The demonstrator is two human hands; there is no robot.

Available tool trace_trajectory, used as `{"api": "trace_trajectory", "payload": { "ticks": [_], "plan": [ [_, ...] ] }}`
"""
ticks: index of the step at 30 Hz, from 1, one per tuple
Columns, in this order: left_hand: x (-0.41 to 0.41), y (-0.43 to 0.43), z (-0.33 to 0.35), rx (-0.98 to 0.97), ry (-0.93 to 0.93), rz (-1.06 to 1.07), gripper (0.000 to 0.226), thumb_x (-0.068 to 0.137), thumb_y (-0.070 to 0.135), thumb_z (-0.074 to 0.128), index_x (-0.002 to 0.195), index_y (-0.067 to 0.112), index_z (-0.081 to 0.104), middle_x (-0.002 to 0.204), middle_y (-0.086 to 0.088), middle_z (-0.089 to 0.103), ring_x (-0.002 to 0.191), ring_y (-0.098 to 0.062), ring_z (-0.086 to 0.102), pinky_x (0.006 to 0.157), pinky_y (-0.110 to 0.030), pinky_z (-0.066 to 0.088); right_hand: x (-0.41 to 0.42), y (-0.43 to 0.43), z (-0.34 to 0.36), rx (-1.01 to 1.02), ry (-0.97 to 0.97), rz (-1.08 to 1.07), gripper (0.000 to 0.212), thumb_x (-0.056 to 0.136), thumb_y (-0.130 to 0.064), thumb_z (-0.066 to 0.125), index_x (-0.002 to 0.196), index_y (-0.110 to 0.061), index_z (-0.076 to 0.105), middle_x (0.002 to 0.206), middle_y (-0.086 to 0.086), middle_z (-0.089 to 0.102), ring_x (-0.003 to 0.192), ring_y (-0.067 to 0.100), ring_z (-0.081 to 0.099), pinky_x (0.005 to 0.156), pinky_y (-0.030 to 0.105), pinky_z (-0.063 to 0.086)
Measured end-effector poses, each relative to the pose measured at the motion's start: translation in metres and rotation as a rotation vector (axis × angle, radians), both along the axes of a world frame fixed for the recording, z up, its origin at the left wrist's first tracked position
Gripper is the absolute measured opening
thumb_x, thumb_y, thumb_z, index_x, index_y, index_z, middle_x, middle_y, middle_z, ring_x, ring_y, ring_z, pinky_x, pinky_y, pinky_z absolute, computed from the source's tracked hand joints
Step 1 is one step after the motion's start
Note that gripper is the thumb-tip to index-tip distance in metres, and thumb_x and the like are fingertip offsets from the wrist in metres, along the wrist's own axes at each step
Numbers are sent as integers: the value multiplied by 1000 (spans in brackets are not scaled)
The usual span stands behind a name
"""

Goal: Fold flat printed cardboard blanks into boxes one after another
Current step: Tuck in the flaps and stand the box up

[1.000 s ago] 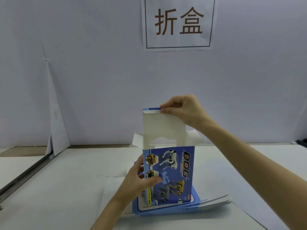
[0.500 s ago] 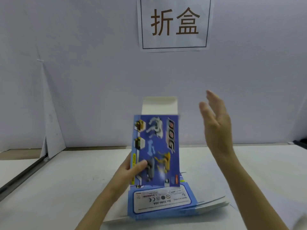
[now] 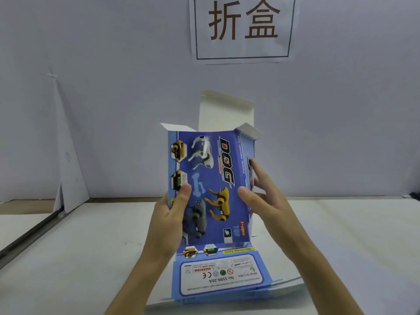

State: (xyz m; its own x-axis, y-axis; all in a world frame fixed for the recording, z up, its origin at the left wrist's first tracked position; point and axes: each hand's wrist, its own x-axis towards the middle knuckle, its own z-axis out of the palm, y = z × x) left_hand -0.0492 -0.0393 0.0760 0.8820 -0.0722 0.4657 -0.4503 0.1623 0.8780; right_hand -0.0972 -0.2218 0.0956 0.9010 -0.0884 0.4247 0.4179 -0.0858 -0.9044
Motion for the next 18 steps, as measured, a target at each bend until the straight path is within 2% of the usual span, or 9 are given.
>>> {"api": "trace_trajectory", "payload": {
  "ticks": [3, 5, 7, 9, 11, 12, 14, 16, 18],
  "plan": [
    [-1, -1, 2, 40, -12, 19, 35, 78, 56, 54, 87, 25, 68, 77, -15, 70, 69, -30, 66, 60, -40, 57, -1, -1, 2, 10, -2, 22, 78, 70, -45, 61, 143, -44, 32, 128, -10, 54, 111, 17, 63, 72, 28, 59],
    [-1, -1, 3, 86, 23, 8, 46, 72, 63, 52, 99, 29, 65, 84, -3, 73, 77, -22, 69, 66, -34, 57, -2, 1, 3, 34, -20, 45, 72, 73, -42, 61, 138, -46, 32, 118, -20, 60, 106, 10, 65, 67, 24, 58],
    [0, 1, 2, 83, 38, 29, 51, 73, 62, 51, 103, 23, 65, 82, -4, 72, 79, -21, 69, 66, -30, 57, -1, 3, 1, 8, -28, 25, 76, 72, -45, 62, 142, -46, 31, 125, -15, 57, 112, 14, 62, 76, 32, 59],
    [-1, 2, 2, 51, 13, 94, 48, 77, 57, 51, 94, 14, 66, 80, -22, 66, 74, -36, 65, 64, -41, 58, 0, 5, -2, -20, -7, 18, 81, 72, -46, 62, 145, -45, 28, 136, -4, 49, 122, 21, 56, 85, 42, 58],
    [-3, 0, 1, 76, -29, 119, 56, 78, 57, 50, 90, 5, 63, 78, -33, 59, 73, -52, 57, 63, -57, 54, 1, 8, -5, -22, 11, 40, 81, 73, -43, 63, 146, -44, 26, 140, -2, 45, 124, 21, 54, 82, 40, 59],
    [-4, 0, 0, 92, -37, 118, 59, 77, 59, 50, 90, 2, 62, 78, -34, 58, 72, -53, 55, 62, -60, 52, 1, 9, -6, -27, 7, 44, 81, 74, -42, 63, 145, -46, 26, 140, -4, 45, 124, 20, 54, 83, 40, 59],
    [-3, 0, 1, 116, -42, 109, 54, 75, 61, 50, 91, 12, 64, 75, -18, 67, 74, -39, 62, 63, -49, 56, 1, 11, -7, -20, -23, 43, 76, 73, -43, 65, 138, -53, 26, 140, -10, 46, 123, 17, 55, 86, 38, 57],
    [-2, 1, 2, 112, -37, 82, 41, 76, 58, 51, 92, 23, 64, 74, 3, 71, 70, -15, 67, 61, -24, 56, 2, 12, -8, -17, -51, 35, 75, 74, -43, 65, 137, -55, 25, 140, -12, 46, 123, 17, 55, 85, 38, 58],
    [-2, 1, 2, 113, -58, 71, 34, 79, 53, 51, 89, 23, 64, 69, 10, 70, 63, -5, 64, 57, -16, 52, 5, 12, -10, -13, -63, 21, 79, 76, -42, 64, 143, -48, 24, 139, -11, 48, 123, 18, 56, 86, 41, 58]
  ]
}}
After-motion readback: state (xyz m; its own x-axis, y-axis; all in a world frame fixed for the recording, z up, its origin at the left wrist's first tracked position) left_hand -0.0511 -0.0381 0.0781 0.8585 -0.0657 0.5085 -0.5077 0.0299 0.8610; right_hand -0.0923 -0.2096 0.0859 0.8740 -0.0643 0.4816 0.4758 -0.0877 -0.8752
